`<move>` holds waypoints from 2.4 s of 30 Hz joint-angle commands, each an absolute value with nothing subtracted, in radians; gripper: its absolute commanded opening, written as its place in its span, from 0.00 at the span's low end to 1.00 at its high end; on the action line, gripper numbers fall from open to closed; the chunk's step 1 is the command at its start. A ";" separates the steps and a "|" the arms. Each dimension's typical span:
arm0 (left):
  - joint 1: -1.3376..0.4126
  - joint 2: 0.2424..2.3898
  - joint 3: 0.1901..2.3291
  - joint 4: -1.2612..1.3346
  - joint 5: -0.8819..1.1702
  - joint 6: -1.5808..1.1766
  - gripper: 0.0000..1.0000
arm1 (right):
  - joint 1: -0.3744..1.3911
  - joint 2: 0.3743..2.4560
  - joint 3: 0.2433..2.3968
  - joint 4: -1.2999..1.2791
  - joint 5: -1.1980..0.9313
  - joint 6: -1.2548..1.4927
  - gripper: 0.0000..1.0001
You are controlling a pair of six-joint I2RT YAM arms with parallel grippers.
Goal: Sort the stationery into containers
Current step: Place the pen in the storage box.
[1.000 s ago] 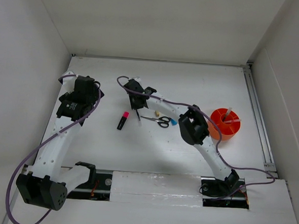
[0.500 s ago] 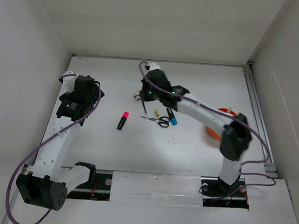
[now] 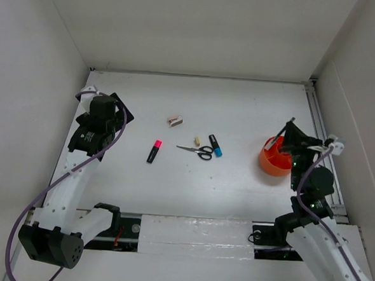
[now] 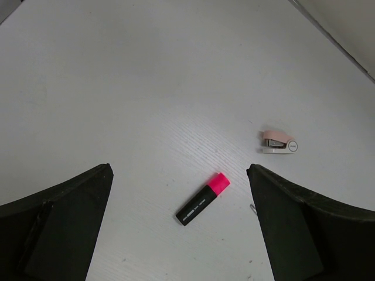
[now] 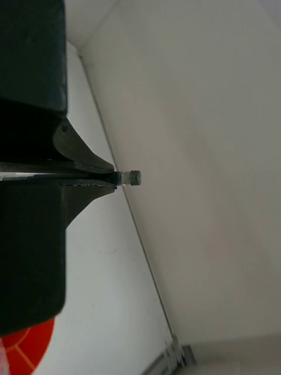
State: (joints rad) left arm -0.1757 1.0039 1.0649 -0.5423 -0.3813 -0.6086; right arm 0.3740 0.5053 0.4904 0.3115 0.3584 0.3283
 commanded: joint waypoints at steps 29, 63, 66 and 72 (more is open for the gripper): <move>-0.176 1.003 1.060 -0.469 -0.258 -0.574 1.00 | 0.213 0.851 0.411 0.850 0.874 0.204 0.00; -0.176 1.003 1.051 -0.460 -0.238 -0.565 1.00 | 0.232 0.883 0.368 0.574 1.022 0.399 0.00; -0.176 1.003 1.051 -0.460 -0.238 -0.565 1.00 | 0.251 0.906 0.390 0.574 1.048 0.399 0.00; -0.176 1.003 1.051 -0.460 -0.238 -0.565 1.00 | 0.261 0.934 0.399 0.574 1.081 0.388 0.00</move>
